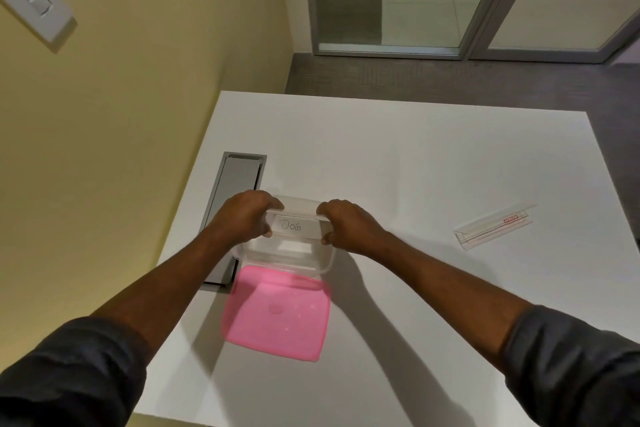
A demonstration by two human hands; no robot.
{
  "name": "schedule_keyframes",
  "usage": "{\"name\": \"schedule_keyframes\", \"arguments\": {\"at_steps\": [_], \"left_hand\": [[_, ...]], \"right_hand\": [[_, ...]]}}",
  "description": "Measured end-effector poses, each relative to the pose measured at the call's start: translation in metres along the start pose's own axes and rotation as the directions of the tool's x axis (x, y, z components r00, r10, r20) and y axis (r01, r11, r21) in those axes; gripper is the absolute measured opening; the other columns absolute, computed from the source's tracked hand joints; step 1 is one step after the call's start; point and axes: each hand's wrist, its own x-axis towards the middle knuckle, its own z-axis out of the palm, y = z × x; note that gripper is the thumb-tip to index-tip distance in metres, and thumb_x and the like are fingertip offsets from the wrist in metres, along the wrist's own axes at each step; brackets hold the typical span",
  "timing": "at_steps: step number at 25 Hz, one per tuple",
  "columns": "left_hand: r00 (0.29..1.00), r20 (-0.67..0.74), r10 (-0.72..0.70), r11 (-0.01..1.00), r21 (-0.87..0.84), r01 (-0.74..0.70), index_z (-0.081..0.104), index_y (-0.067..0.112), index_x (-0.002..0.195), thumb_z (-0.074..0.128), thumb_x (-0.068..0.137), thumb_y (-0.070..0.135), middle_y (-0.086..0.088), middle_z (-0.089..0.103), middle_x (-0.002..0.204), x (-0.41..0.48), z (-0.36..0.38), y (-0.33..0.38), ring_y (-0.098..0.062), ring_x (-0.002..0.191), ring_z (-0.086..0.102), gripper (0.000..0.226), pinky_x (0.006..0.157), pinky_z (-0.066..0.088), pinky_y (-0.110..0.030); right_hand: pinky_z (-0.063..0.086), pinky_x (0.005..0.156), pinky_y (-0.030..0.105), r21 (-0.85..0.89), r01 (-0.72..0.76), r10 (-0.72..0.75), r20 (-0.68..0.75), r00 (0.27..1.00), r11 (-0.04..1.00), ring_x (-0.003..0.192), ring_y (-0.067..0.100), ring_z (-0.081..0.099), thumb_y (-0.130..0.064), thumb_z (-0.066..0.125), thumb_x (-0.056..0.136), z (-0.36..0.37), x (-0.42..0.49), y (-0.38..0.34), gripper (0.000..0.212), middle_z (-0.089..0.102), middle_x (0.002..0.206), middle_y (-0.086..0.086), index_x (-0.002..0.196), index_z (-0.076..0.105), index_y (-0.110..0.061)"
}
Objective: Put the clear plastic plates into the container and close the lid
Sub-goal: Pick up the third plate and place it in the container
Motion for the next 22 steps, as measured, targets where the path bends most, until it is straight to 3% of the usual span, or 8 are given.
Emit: {"name": "schedule_keyframes", "arguments": {"at_steps": [4,8,13,22], "left_hand": [[0.999,-0.048,0.017,1.0,0.009,-0.017,0.074,0.027,0.136,0.094,0.074,0.016,0.001,0.078,0.131,0.01,0.013,-0.022,-0.025,0.12,0.071,0.067,0.096,0.058,-0.039],[0.998,-0.034,0.051,0.996,0.078,-0.048,0.073,0.033,0.136,0.093,0.077,0.02,0.004,0.08,0.126,0.021,0.025,-0.035,-0.022,0.112,0.073,0.064,0.088,0.057,-0.035],[0.995,-0.02,0.1,0.993,0.071,-0.099,0.077,0.029,0.129,0.084,0.084,0.01,-0.002,0.081,0.116,0.034,0.042,-0.044,-0.024,0.102,0.075,0.05,0.083,0.062,-0.036],[0.992,-0.036,0.122,0.99,0.08,-0.118,0.077,0.02,0.123,0.075,0.091,0.011,-0.008,0.079,0.111,0.045,0.062,-0.044,-0.027,0.099,0.074,0.034,0.08,0.062,-0.039]], "right_hand": [[0.059,0.078,0.044,-0.122,0.013,-0.014,-0.006,1.0,0.992,0.106,0.034,0.065,-0.012,0.082,0.082,0.017,0.026,-0.014,0.047,0.066,0.116,0.013,0.123,0.06,-0.006],[0.051,0.065,0.038,-0.211,0.018,-0.015,0.017,1.0,0.977,0.101,0.035,0.065,0.0,0.073,0.083,0.032,0.047,-0.02,0.035,0.066,0.111,0.014,0.115,0.06,-0.004],[0.048,0.067,0.038,-0.289,-0.028,0.034,0.015,0.999,0.957,0.101,0.035,0.067,0.005,0.06,0.086,0.049,0.062,-0.026,0.03,0.068,0.111,0.015,0.114,0.061,-0.005],[0.047,0.063,0.037,-0.397,-0.084,0.081,-0.026,0.996,0.914,0.098,0.028,0.069,-0.001,0.062,0.091,0.079,0.073,-0.023,0.029,0.07,0.111,0.011,0.119,0.059,-0.01]]}}
